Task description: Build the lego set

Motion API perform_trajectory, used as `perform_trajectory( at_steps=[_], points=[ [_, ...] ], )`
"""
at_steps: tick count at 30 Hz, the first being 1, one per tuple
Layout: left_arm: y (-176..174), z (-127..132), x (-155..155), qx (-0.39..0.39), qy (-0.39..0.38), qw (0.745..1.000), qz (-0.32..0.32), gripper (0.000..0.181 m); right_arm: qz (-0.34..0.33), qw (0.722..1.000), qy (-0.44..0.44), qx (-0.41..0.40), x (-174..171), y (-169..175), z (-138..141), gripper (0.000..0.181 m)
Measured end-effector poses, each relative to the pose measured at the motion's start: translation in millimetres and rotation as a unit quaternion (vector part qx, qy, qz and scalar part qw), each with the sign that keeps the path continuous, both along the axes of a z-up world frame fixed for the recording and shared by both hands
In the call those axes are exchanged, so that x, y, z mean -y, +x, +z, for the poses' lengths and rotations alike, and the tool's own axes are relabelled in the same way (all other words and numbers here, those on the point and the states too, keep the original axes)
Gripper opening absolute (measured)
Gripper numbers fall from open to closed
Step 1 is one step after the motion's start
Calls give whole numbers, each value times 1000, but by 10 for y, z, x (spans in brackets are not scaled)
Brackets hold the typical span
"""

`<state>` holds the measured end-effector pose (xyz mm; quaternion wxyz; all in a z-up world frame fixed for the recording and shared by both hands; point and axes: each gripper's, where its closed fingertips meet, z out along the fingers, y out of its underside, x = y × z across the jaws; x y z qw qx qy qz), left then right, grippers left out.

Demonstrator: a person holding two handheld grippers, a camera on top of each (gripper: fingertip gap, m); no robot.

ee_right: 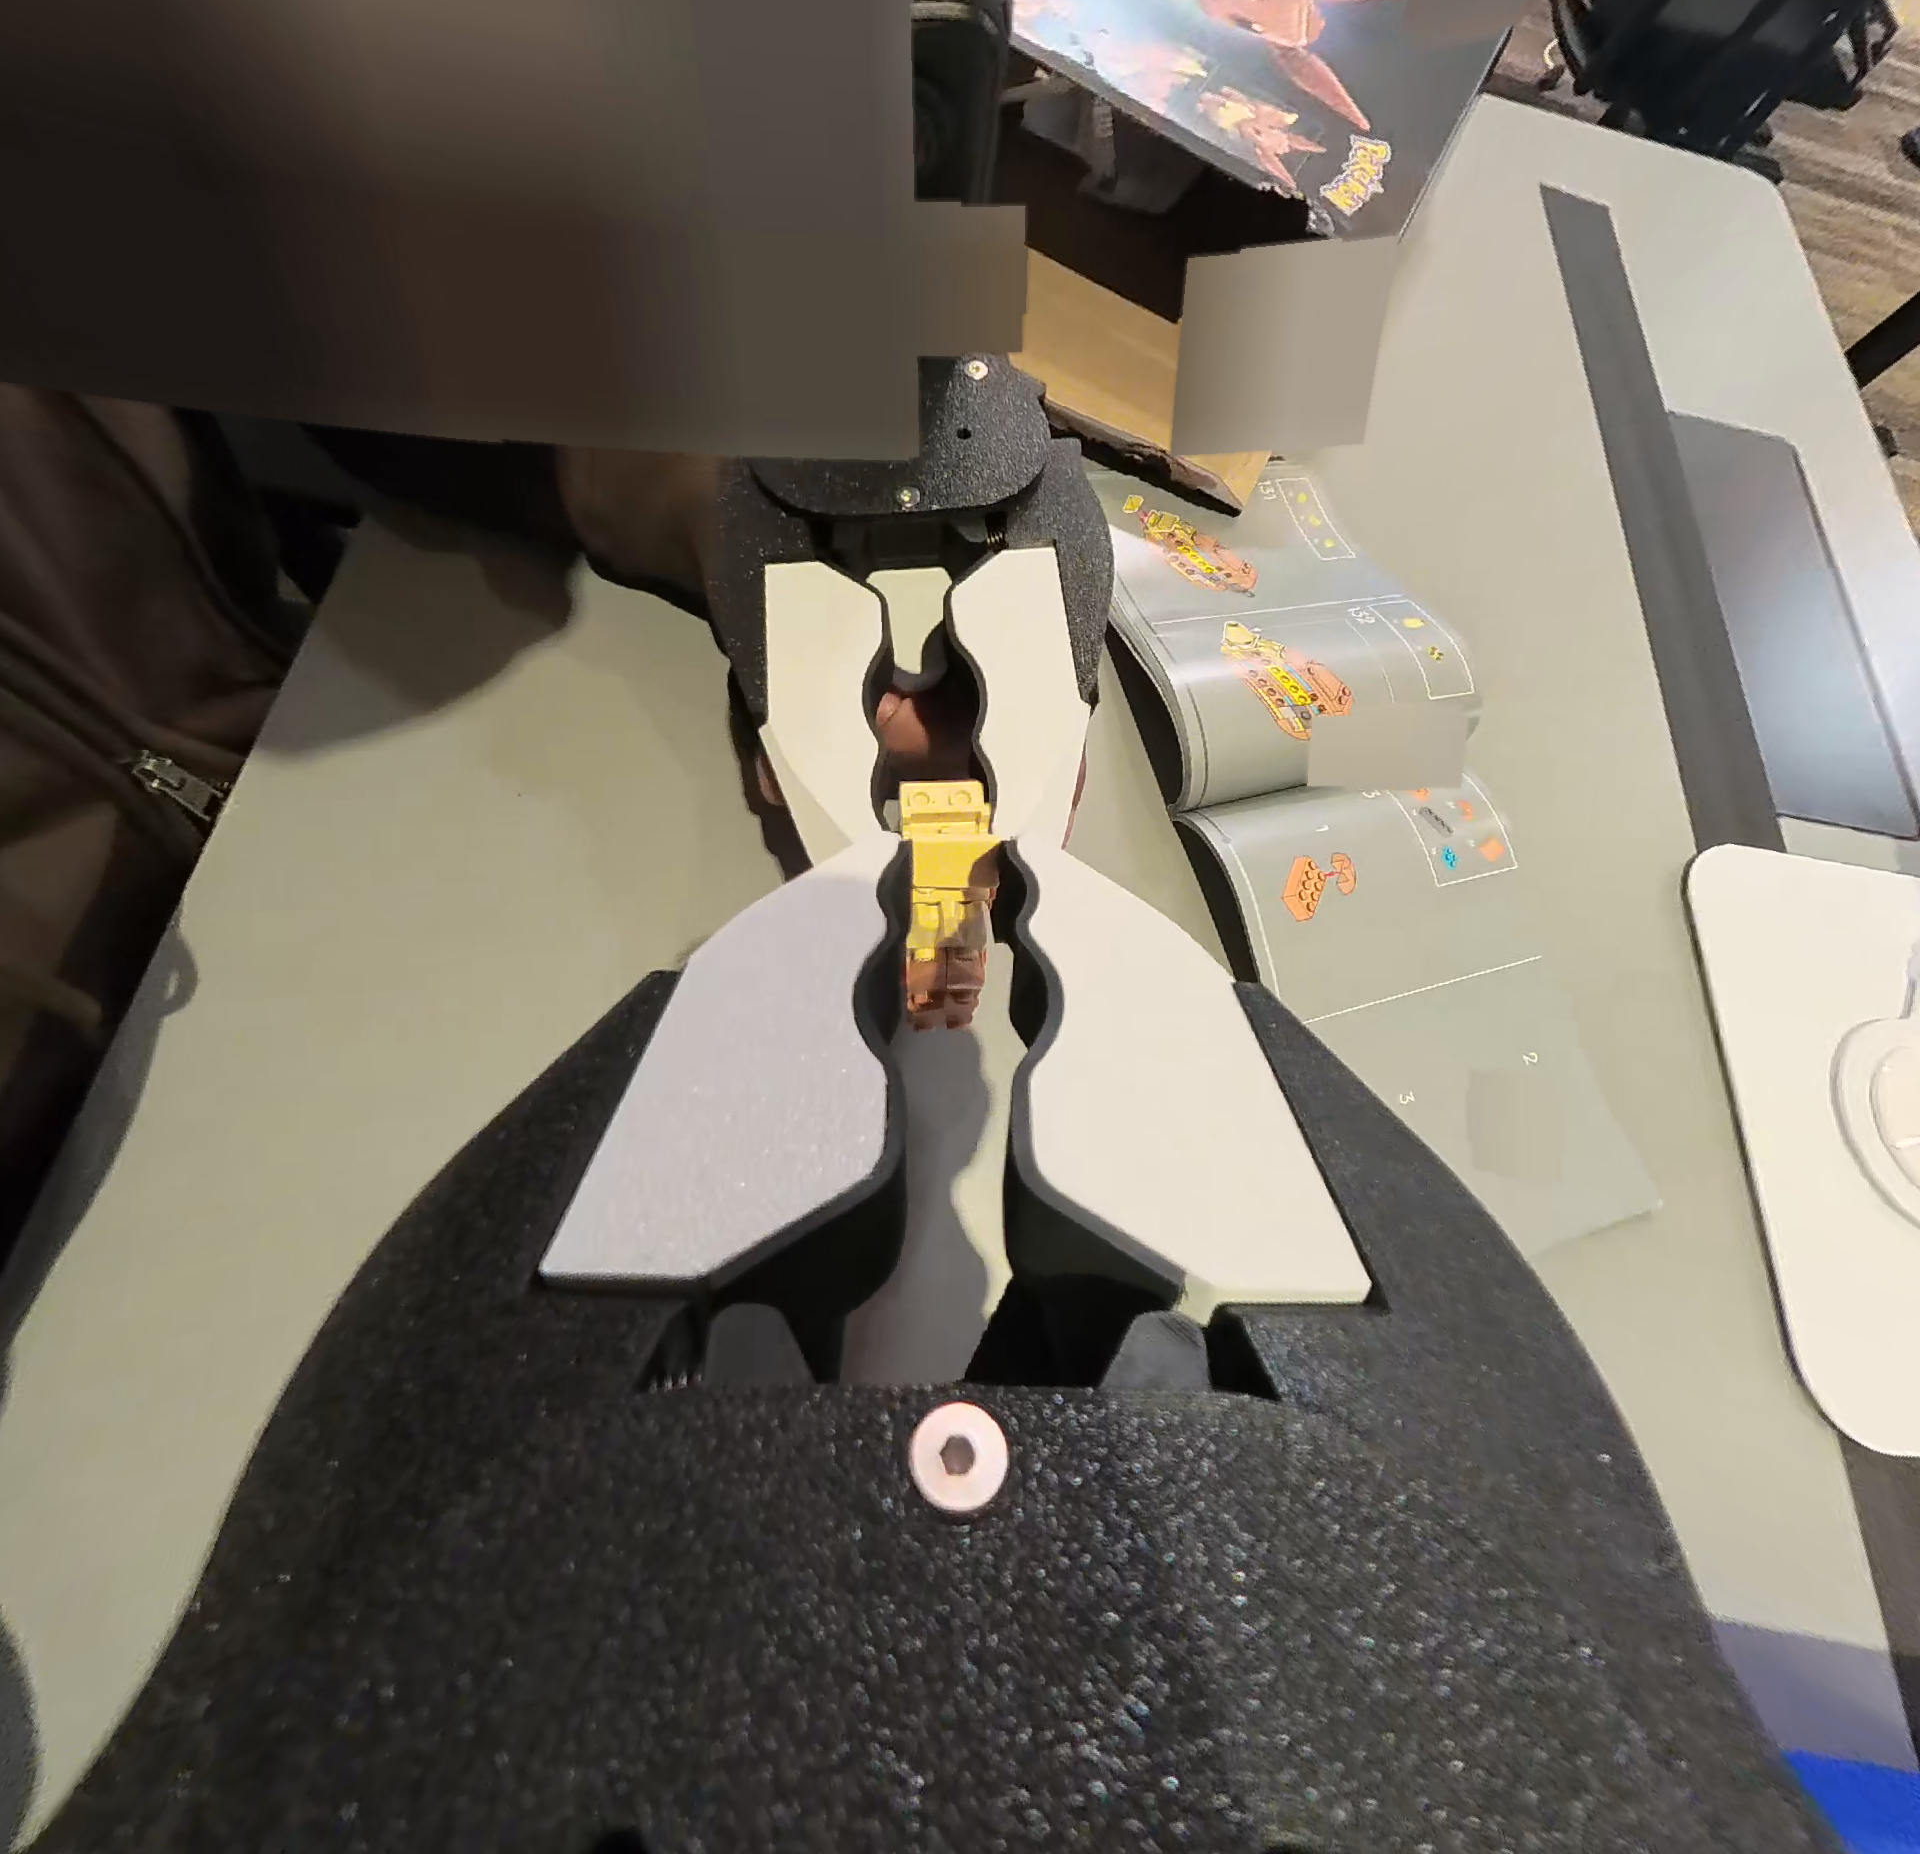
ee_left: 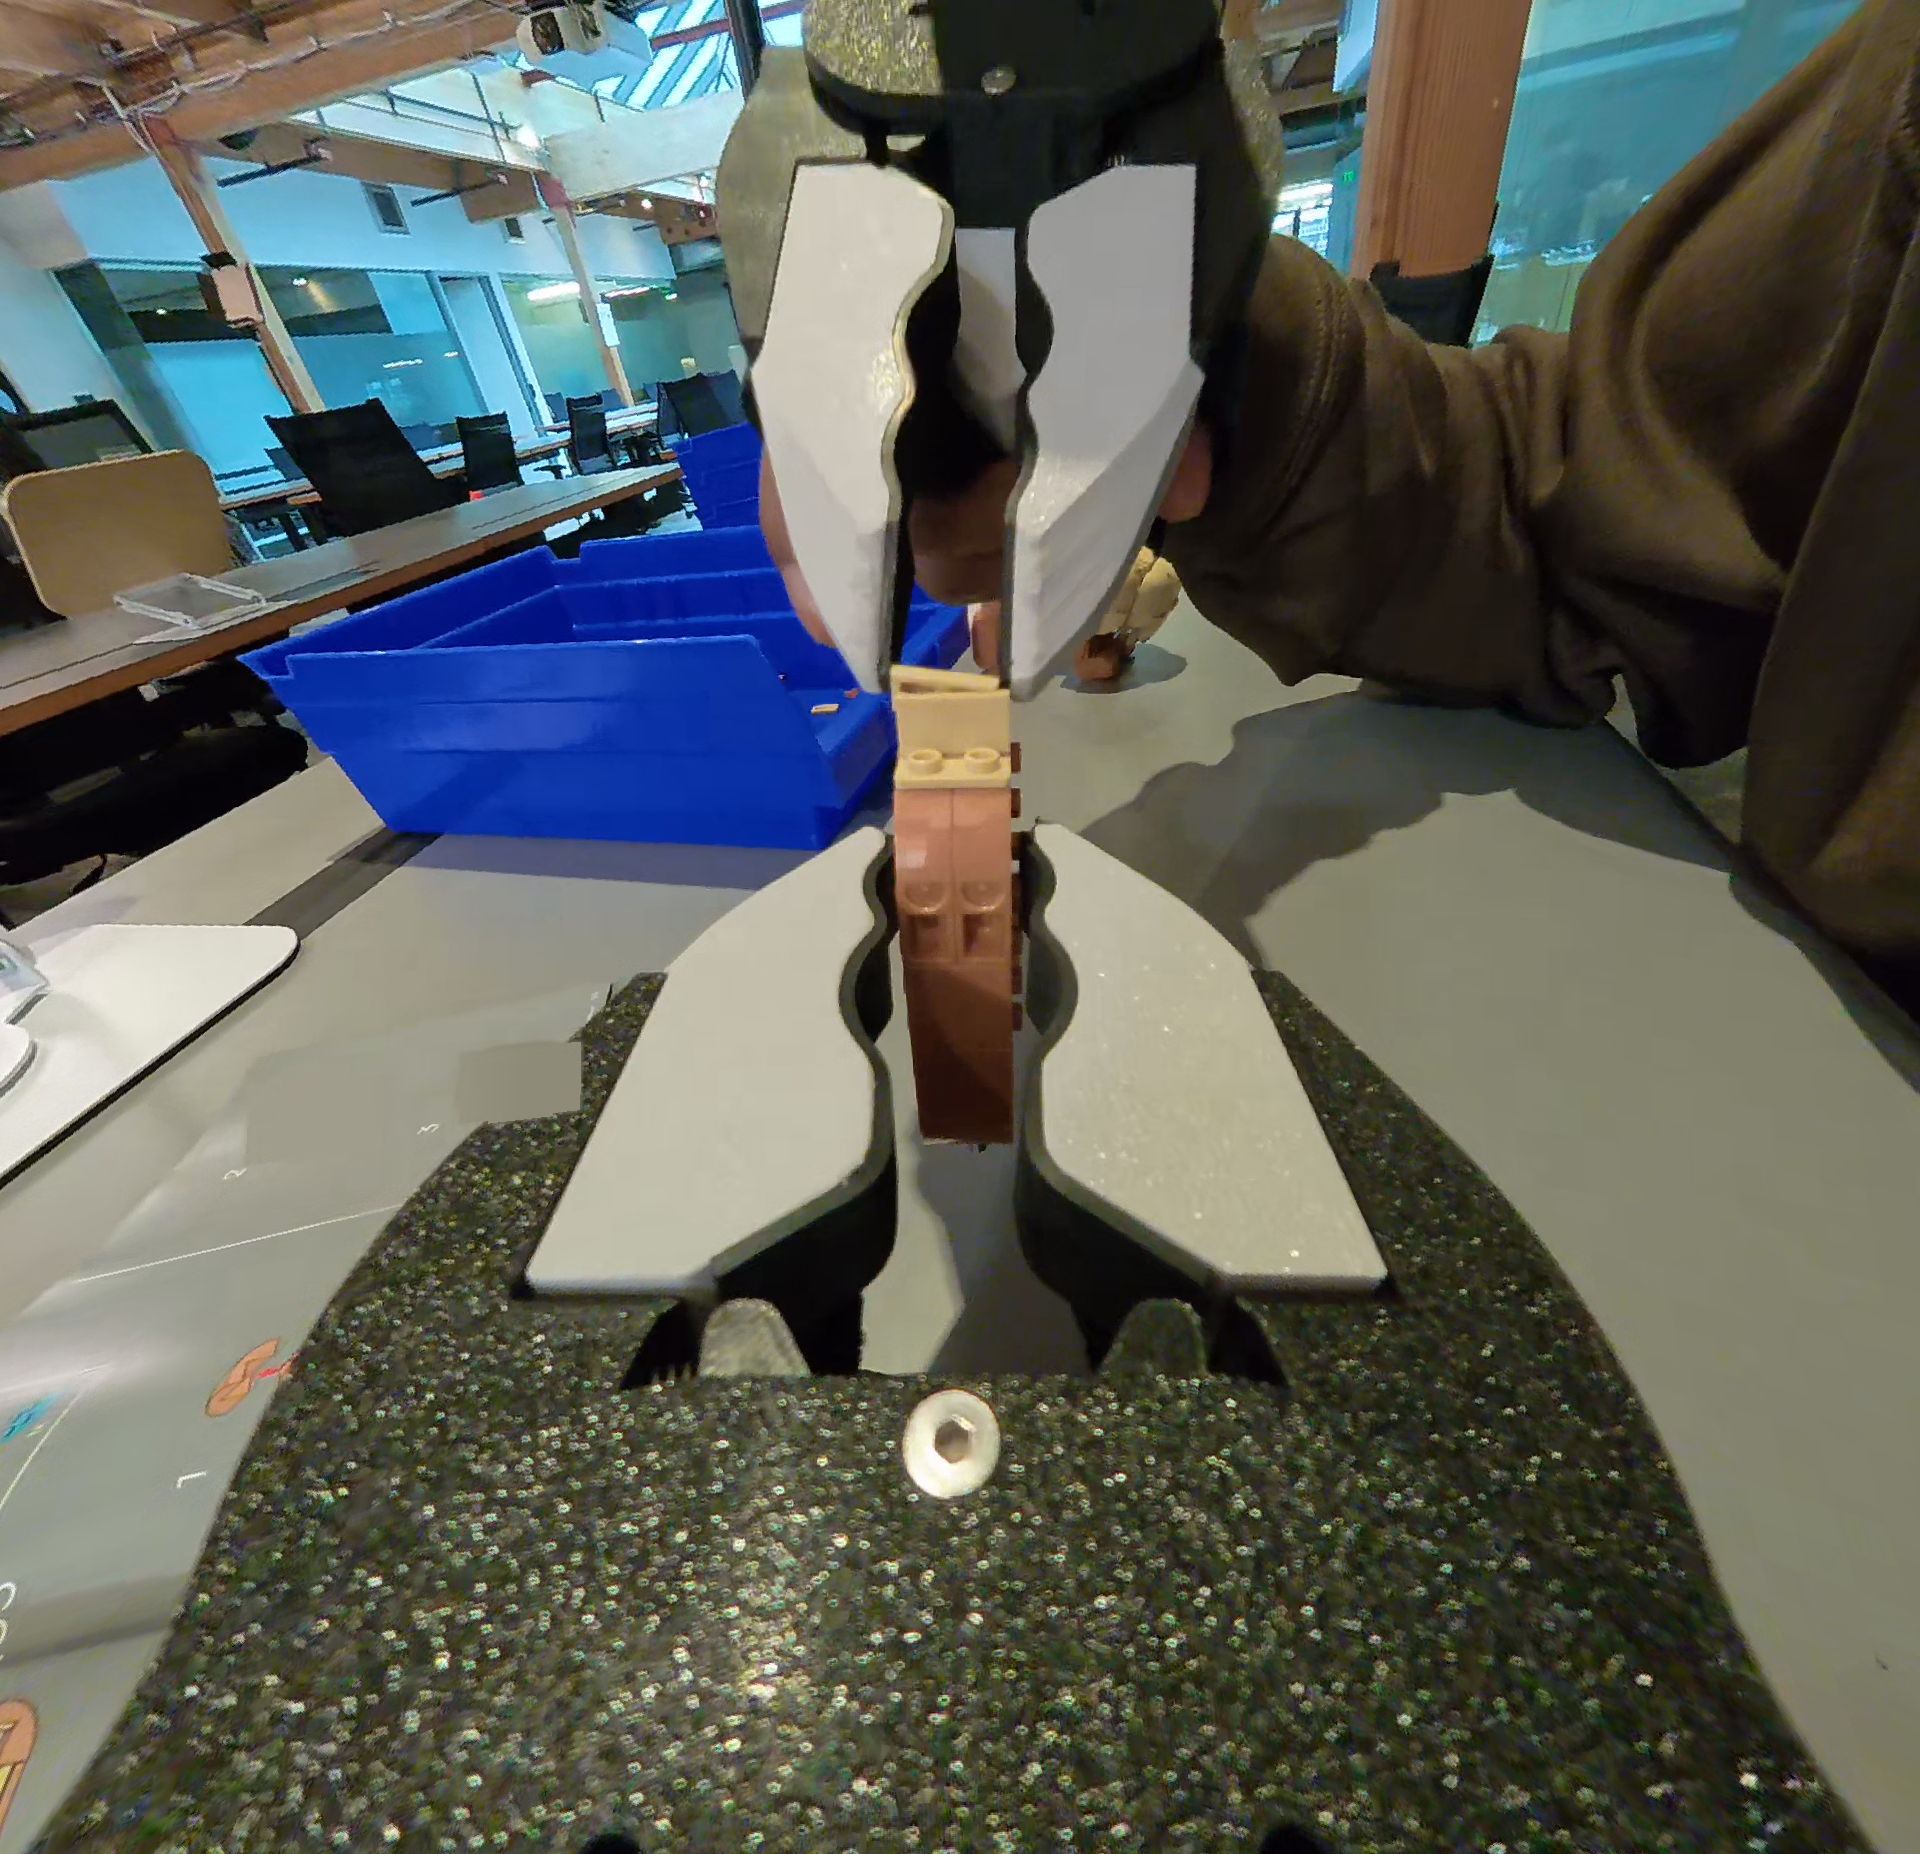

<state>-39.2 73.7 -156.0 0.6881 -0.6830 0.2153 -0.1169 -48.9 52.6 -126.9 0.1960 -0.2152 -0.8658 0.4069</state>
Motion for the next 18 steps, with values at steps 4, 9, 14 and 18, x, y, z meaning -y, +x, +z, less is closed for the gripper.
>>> perform_trajectory(
  at_steps=[4,9,14,18],
  points=[
    [-4,23,7,3,5,1000,0,21,2,1000,11,-4,-16,48,30,15],
    [30,45,21,3,12,1000,-6,21,5,1000,8,-9,-30,93,81,15],
    [42,48,25,8,13,1000,-10,21,9,1000,-3,8,-31,106,60,15],
    [45,27,20,5,8,1000,-11,21,5,1000,-7,30,-61,114,31,15]
  ],
)
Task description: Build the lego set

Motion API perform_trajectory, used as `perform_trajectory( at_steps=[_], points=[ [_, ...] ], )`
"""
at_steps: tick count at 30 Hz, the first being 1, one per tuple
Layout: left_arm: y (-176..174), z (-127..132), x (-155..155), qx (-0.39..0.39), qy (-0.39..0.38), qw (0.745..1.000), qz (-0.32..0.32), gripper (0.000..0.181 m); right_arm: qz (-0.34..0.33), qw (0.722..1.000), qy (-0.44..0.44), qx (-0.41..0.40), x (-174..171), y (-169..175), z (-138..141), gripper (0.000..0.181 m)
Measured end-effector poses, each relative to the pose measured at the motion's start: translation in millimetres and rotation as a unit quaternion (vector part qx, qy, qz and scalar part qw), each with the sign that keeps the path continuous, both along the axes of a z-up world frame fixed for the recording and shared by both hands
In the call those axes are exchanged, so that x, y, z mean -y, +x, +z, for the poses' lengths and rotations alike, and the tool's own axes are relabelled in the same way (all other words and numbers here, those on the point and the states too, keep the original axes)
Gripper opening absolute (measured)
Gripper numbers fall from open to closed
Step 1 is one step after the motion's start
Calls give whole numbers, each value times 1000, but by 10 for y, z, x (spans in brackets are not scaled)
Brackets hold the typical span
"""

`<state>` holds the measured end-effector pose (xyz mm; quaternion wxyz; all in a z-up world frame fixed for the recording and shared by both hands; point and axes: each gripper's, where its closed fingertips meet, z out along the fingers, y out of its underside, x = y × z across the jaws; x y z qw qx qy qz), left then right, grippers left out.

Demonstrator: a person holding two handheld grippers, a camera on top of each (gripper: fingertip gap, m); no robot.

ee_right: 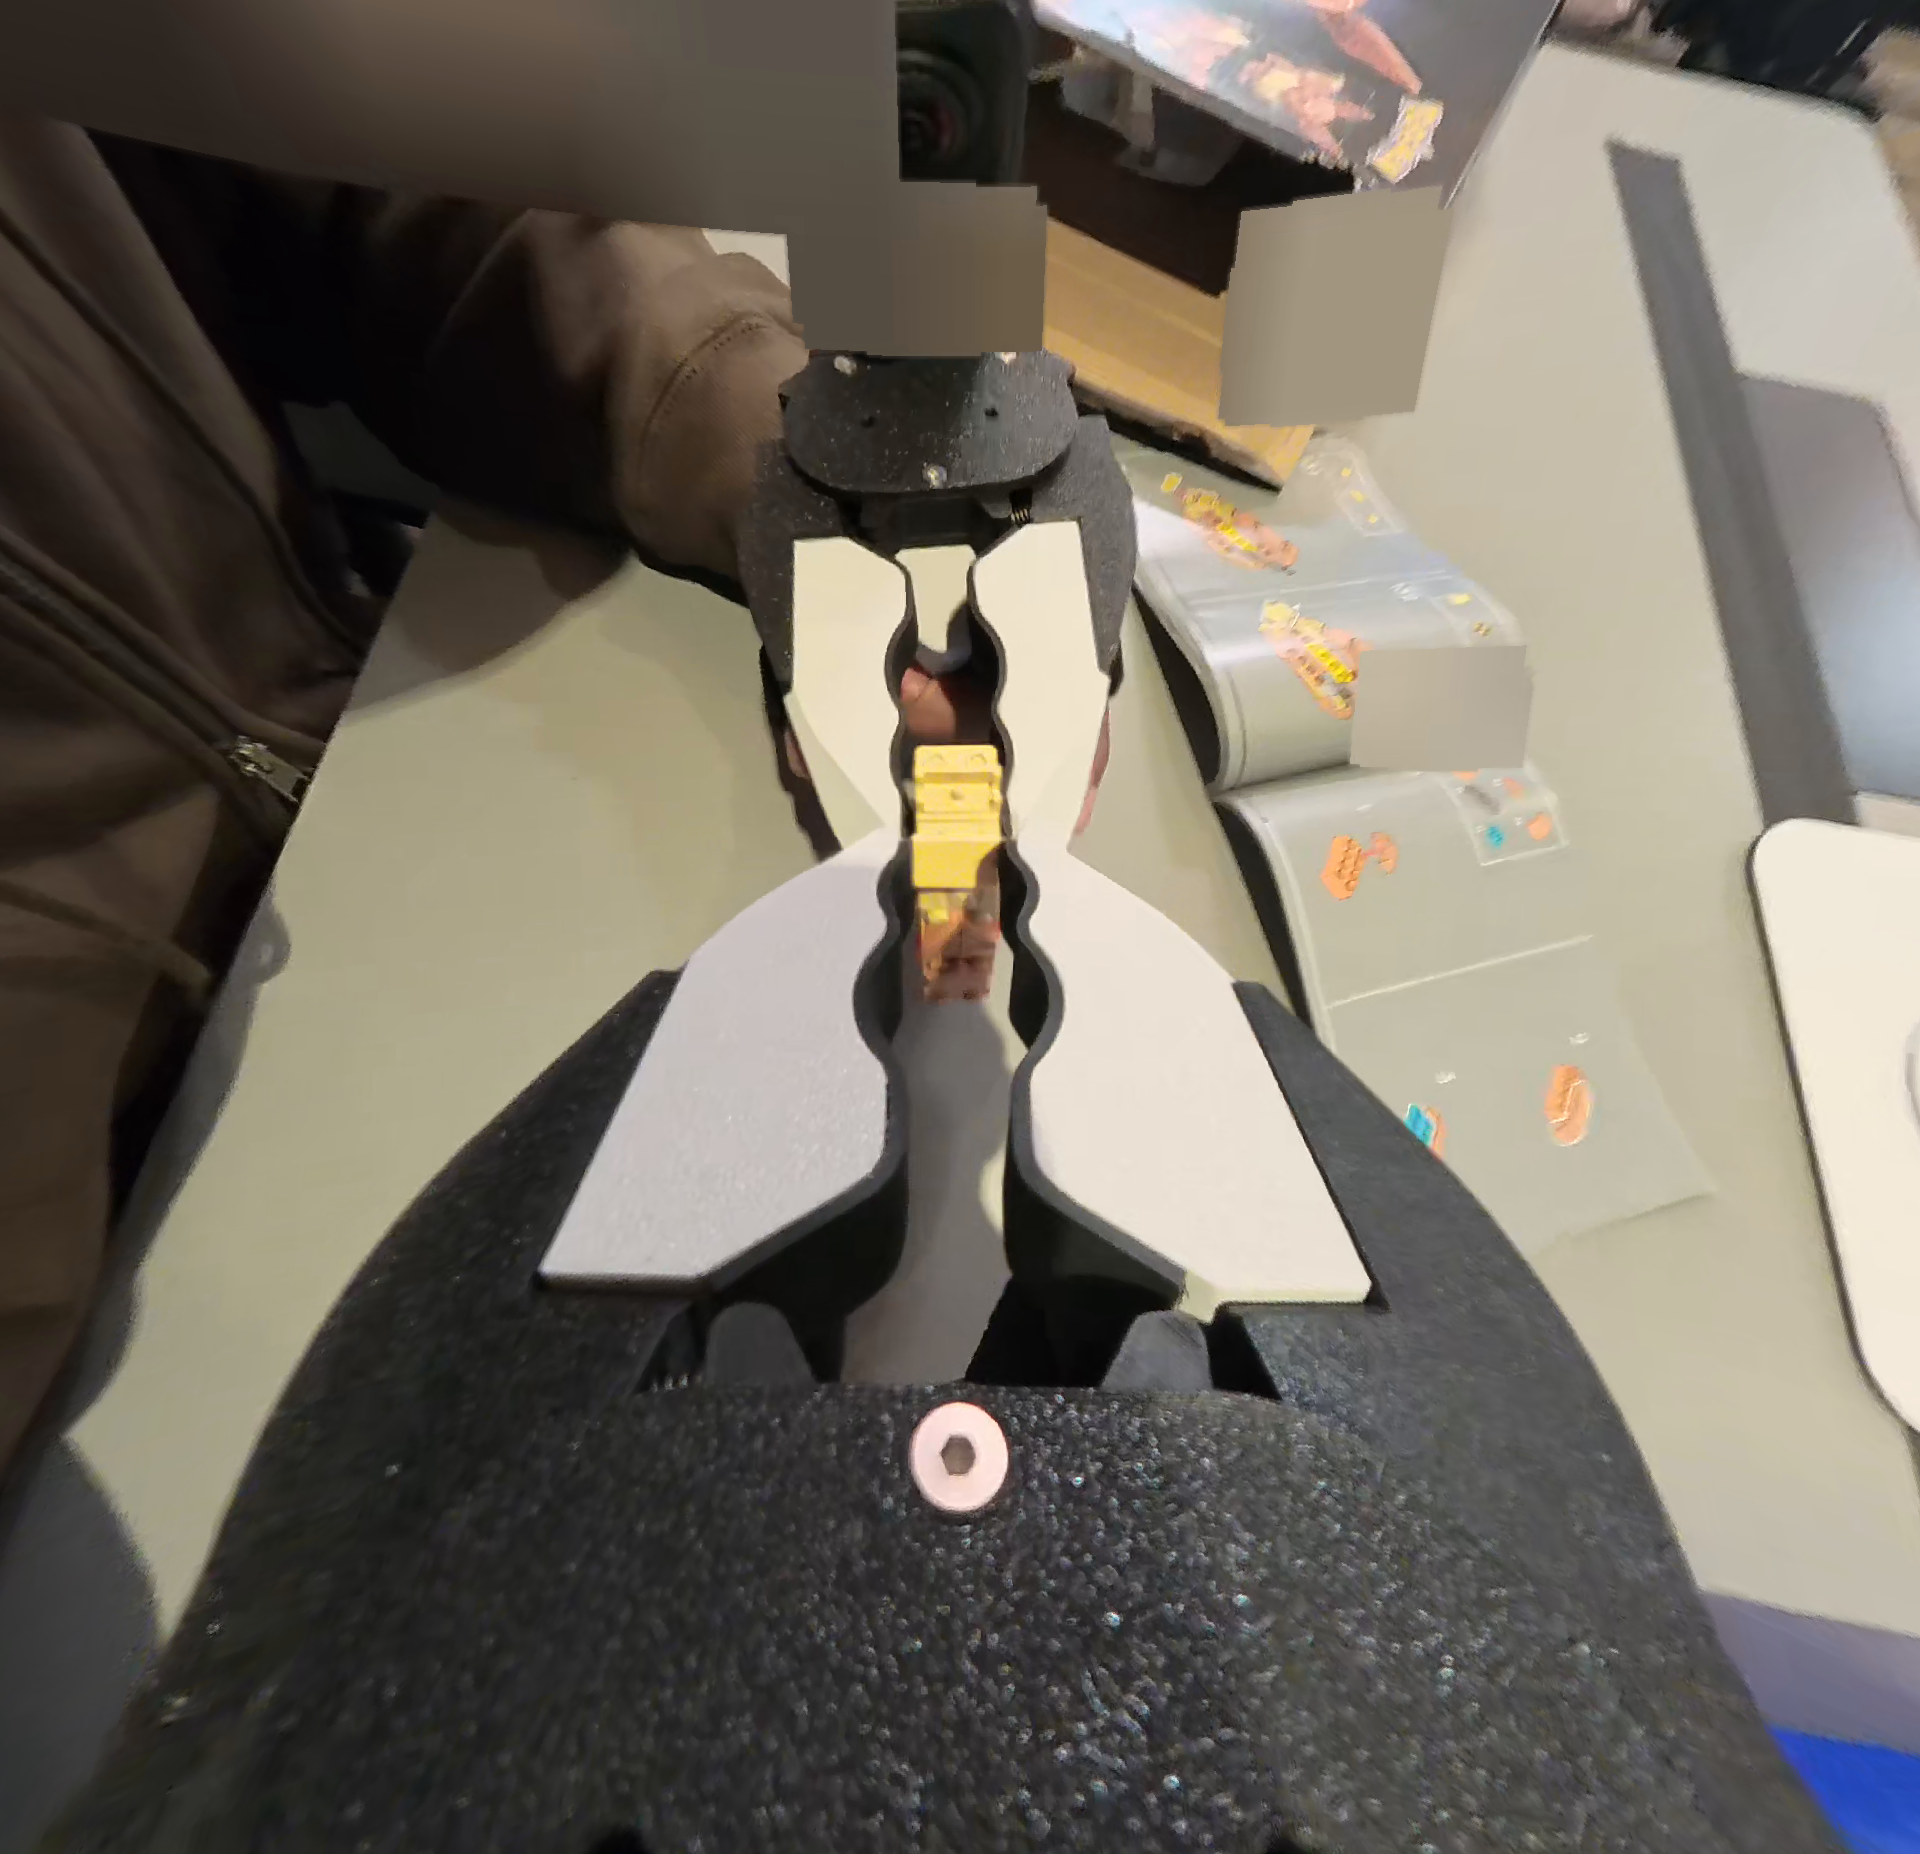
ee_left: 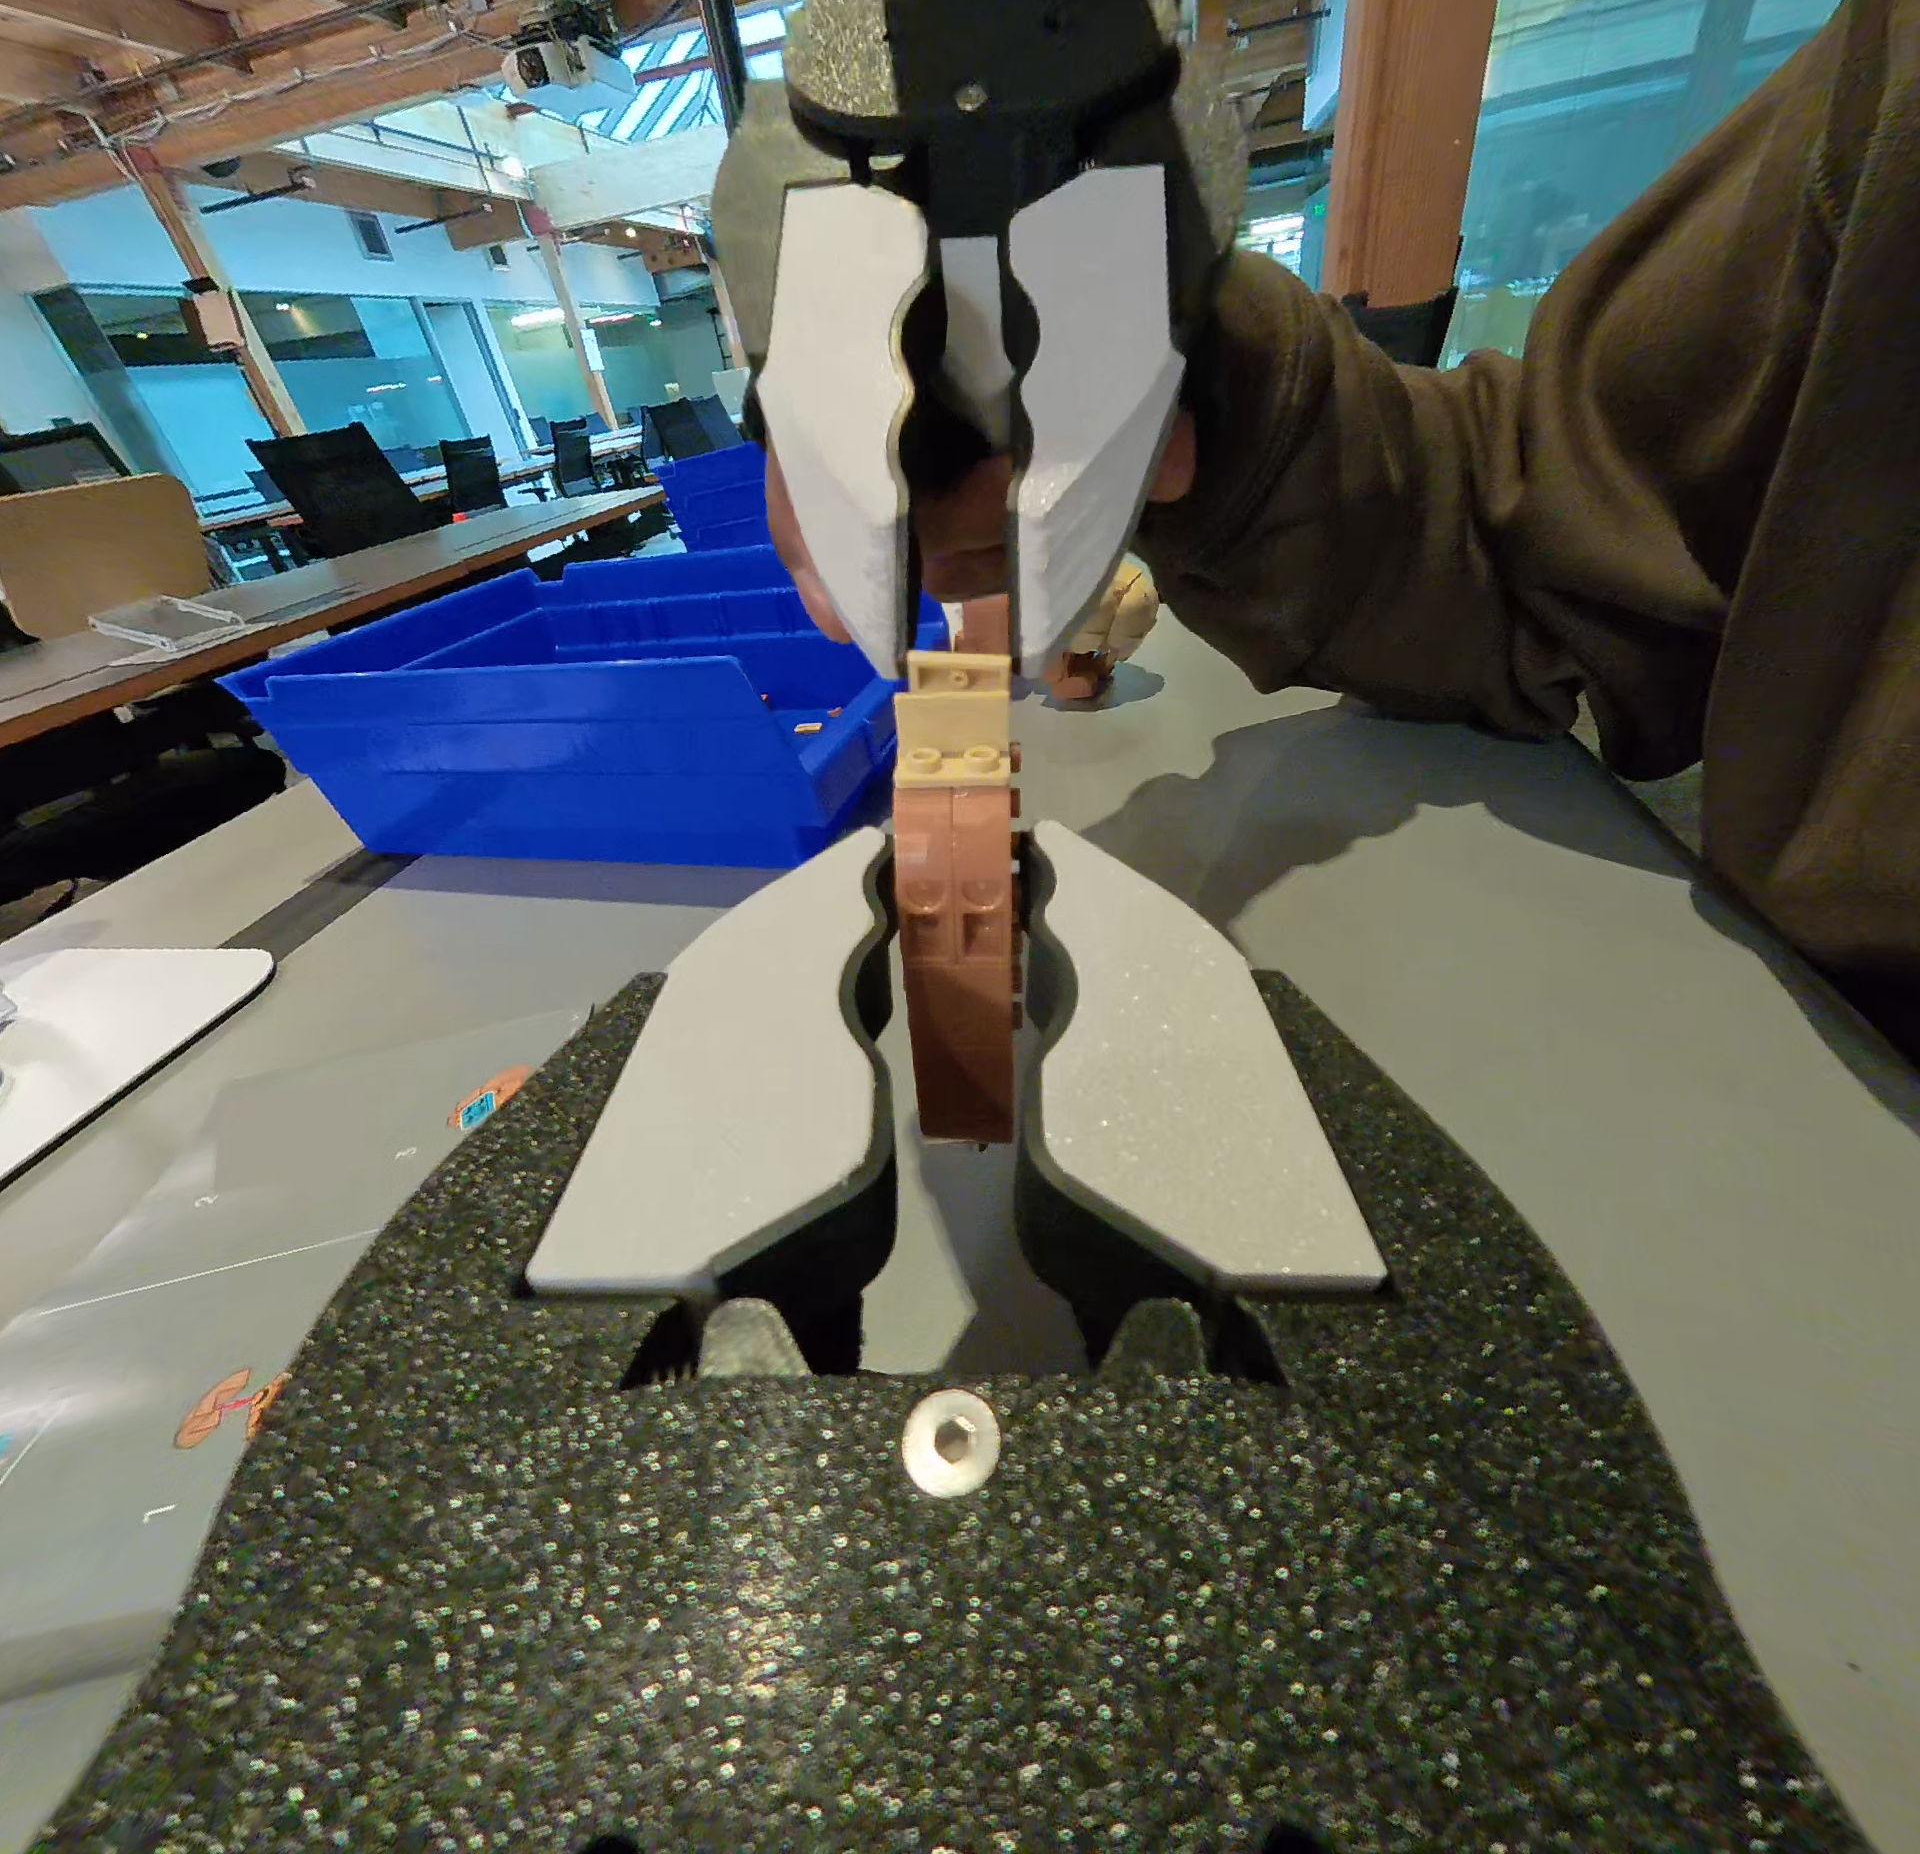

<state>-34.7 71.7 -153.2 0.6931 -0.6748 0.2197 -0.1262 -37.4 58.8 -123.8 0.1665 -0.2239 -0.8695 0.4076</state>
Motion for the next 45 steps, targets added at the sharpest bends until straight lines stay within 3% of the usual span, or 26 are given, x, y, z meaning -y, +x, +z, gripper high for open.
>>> perform_trajectory(
  at_steps=[31,45],
  points=[
    [71,-217,-59,-32,-48,998,-6,21,-15,996,73,42,-55,-2,-218,15],
    [87,-124,-20,-5,-27,999,-23,21,-9,998,56,20,7,11,-136,16]
  ],
)
